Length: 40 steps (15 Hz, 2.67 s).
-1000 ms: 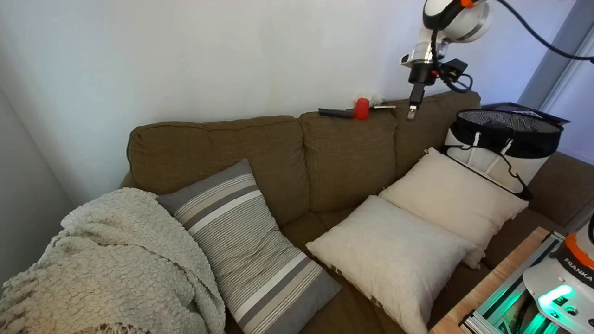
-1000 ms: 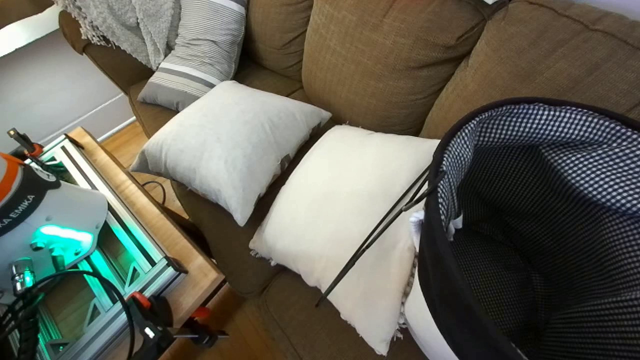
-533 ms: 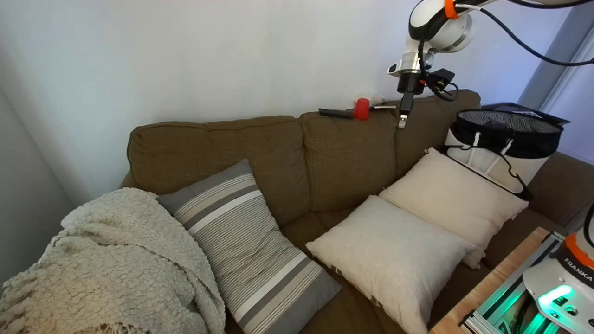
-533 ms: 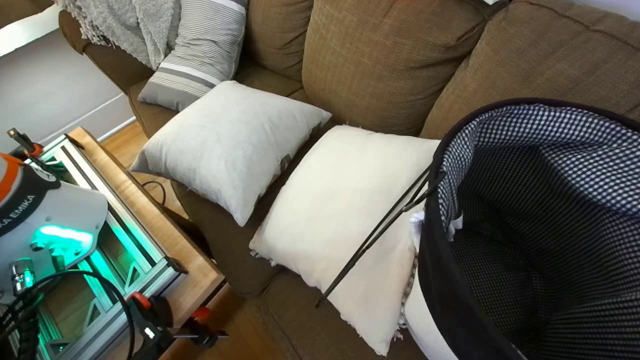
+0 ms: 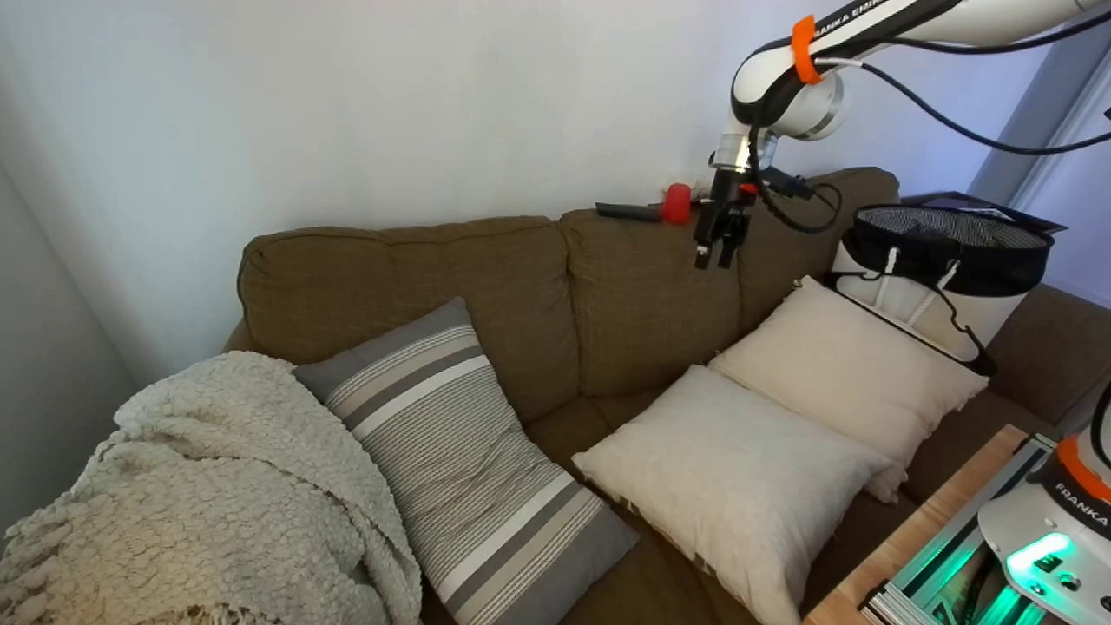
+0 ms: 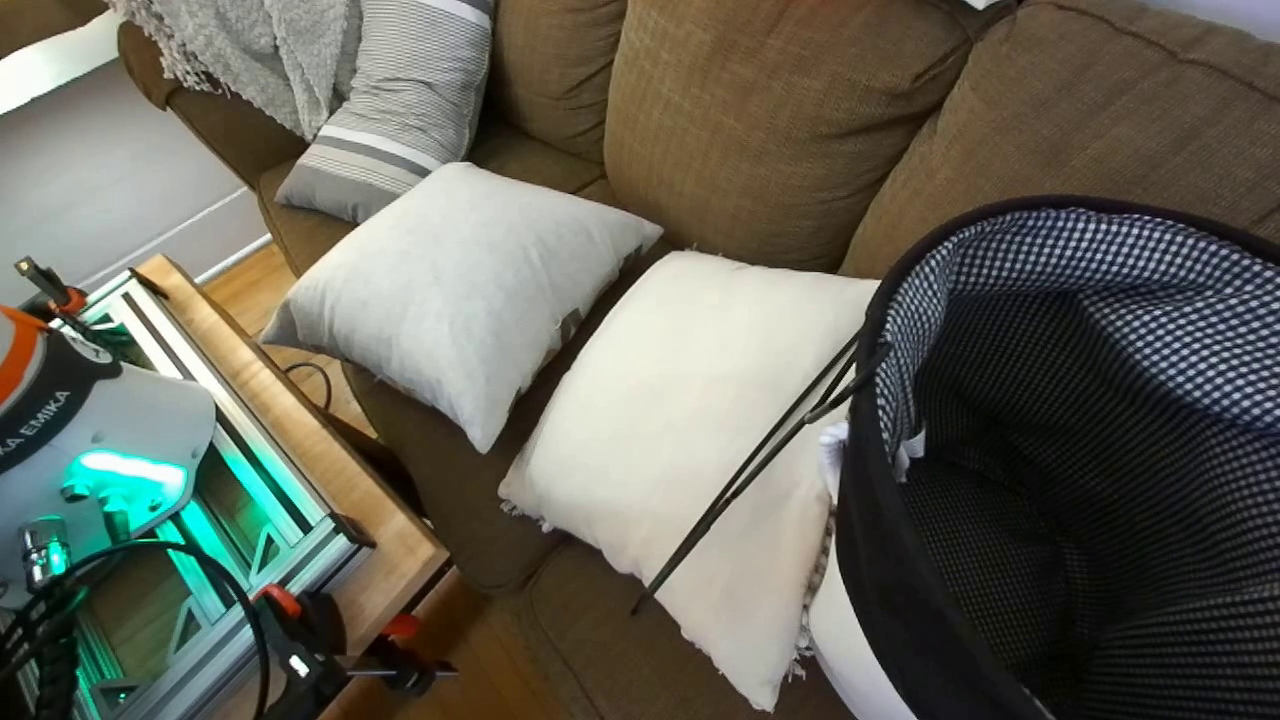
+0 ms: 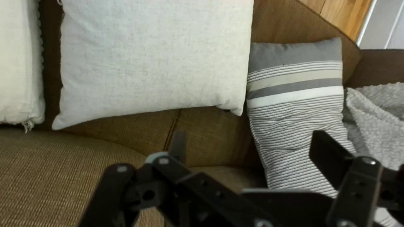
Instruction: Put the grey pillow on top of the white pillow in the middle
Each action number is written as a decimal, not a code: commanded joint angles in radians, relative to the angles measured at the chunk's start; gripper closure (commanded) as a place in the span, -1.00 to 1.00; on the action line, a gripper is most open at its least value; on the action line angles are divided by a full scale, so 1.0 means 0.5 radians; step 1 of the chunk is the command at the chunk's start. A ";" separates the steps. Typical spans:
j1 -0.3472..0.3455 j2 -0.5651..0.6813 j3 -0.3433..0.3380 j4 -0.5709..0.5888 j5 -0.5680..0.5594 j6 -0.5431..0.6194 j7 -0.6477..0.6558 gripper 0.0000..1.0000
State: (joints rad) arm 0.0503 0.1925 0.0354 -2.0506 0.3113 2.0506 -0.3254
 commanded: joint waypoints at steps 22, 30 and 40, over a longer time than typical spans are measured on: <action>0.307 1.170 0.304 0.653 -0.574 0.123 0.137 -1.00; 0.307 1.380 0.377 0.874 -0.620 0.122 -0.075 -1.00; 0.132 1.748 0.619 1.037 -0.643 1.044 -0.732 -1.00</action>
State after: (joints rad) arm 0.1758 0.9500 0.2685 -1.6064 -0.0059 2.4607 -0.5854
